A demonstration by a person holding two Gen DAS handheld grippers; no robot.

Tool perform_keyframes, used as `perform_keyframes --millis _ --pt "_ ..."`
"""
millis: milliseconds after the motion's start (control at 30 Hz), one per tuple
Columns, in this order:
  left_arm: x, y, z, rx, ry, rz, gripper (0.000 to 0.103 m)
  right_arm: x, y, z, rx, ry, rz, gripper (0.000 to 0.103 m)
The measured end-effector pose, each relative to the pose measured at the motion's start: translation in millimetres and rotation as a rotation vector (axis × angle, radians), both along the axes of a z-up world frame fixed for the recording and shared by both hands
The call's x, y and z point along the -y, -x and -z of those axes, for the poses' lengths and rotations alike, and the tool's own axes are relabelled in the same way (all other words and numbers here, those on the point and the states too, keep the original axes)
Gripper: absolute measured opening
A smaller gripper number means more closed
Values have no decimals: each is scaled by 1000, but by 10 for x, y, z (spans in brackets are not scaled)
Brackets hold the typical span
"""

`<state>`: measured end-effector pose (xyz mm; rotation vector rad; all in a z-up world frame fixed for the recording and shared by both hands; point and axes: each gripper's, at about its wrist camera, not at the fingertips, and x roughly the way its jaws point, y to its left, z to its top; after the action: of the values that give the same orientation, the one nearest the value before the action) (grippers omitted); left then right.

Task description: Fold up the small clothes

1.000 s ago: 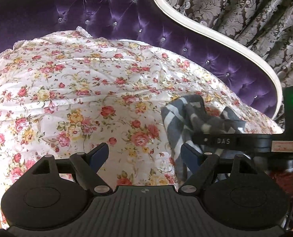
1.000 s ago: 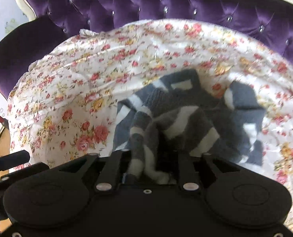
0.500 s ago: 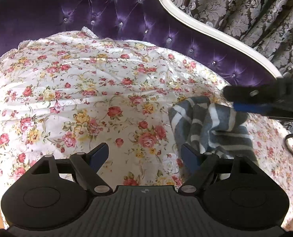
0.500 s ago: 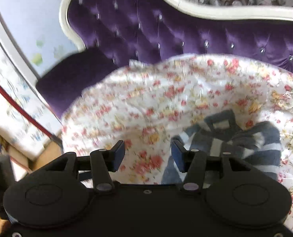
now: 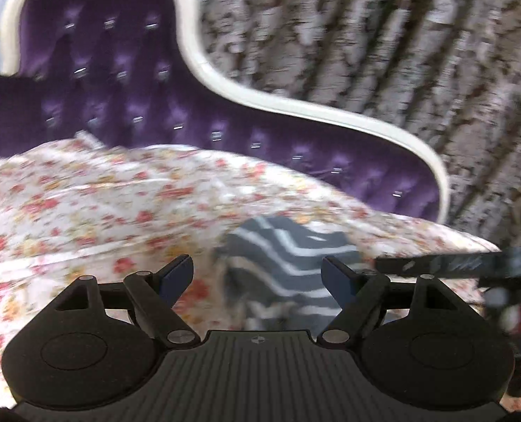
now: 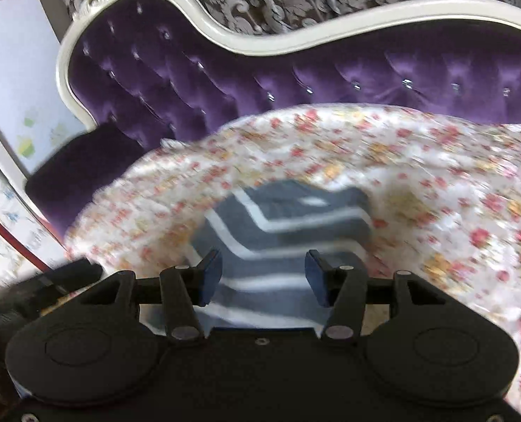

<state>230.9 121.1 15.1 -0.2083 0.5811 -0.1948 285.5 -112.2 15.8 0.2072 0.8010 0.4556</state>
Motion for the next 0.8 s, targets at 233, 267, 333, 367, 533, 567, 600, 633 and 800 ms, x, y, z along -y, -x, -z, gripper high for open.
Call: perform_keyframes --millis 233,267,333,367,533,567,600,633,800 --pt "343 -3 131 51 -21 106 79 -77 382 340 127 222 -21 60" --pt "372 -27 165 39 -25 116 79 -90 432 383 143 245 -27 60" --pt "432 -71 252 7 -39 130 79 -128 520 470 169 287 -41 60" --pt "442 -93 296 -10 -42 133 79 -124 557 503 179 293 -46 60" --pt "372 -160 473 -104 -26 120 79 -82 671 575 209 313 -57 62" --pt "340 -174 507 -128 -21 104 79 -66 679 585 208 309 -57 62" --pt "296 -192 545 -154 -11 83 79 -44 690 596 206 300 -56 62" --pt "255 -213 581 -181 -1 65 79 -24 700 606 204 292 -53 62" --pt "-15 -282 826 -332 106 -3 80 53 722 644 194 258 -43 63"
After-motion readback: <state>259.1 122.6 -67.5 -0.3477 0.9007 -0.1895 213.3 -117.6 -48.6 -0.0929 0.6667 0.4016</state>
